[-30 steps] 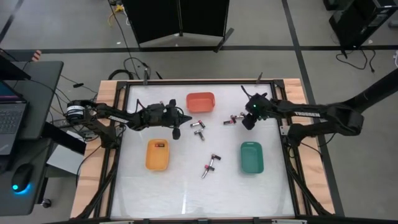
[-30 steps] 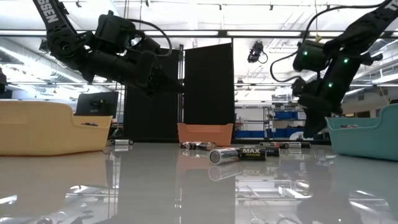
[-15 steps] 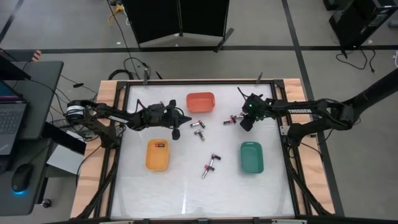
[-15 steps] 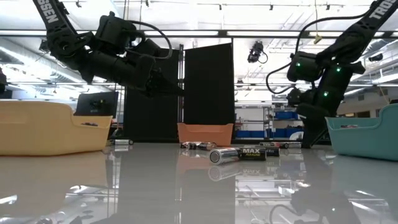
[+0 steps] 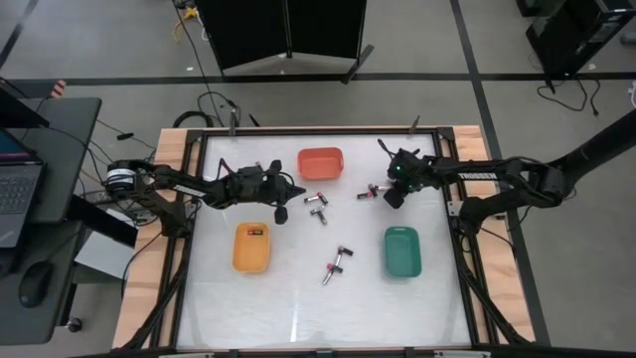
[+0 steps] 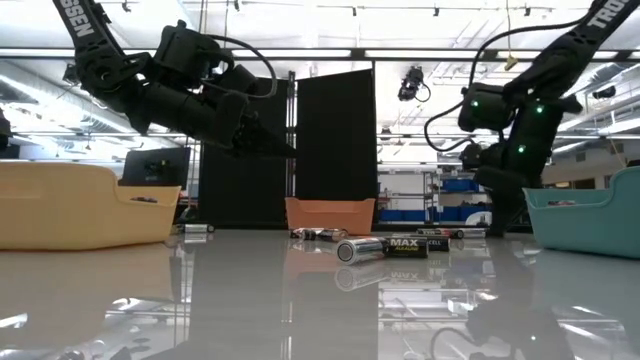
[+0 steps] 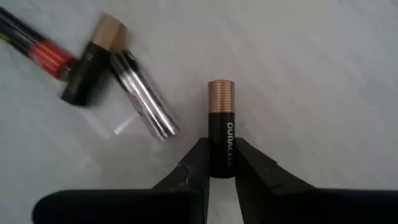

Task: Sort batteries
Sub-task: Put the brown battery into the green bin

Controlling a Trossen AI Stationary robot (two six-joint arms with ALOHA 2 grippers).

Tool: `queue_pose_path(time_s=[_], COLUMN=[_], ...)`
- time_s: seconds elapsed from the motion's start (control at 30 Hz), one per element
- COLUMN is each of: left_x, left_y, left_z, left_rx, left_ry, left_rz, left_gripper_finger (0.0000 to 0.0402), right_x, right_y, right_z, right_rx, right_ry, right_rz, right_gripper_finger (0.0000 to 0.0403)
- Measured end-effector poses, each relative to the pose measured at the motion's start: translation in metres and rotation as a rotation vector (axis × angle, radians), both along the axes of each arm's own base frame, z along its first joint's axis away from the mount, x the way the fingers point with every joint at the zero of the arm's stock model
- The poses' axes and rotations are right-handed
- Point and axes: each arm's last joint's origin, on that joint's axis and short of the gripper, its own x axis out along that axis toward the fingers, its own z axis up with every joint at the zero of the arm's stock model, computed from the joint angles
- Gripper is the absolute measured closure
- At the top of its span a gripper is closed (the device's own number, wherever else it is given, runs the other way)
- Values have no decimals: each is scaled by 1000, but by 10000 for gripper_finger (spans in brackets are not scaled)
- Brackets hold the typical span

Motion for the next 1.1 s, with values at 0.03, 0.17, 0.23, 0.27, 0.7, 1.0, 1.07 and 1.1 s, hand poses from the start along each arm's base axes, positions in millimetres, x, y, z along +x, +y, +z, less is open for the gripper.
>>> queue_pose_path(time_s=[0.03,0.17,0.23,0.27,0.7,1.0,1.07,1.1], left_x=[0,0,0,0,0,0,0,0], left_y=[0,0,0,0,0,0,0,-1], left_z=[0,0,0,1,1,0,0,0], left_rx=[0,1,2,3,11,11,8,6], left_ry=[-1,-5,-5,-6,-5,-3,-2,-3], left_rz=[0,0,0,0,-3,-2,-10,-21], left_gripper_finger=[396,396,396,396,396,396,396,396], right_x=[-1,8,7,9,17,16,19,22], right_y=[1,2,9,13,134,203,210,212], right_z=[4,36,50,59,112,90,81,76], right_rx=[8,-5,20,19,204,228,207,195], right_ry=[18,21,72,69,10,103,133,151], right_rz=[-9,-55,-68,-65,37,101,116,122], right_gripper_finger=[344,345,345,344,345,345,345,345])
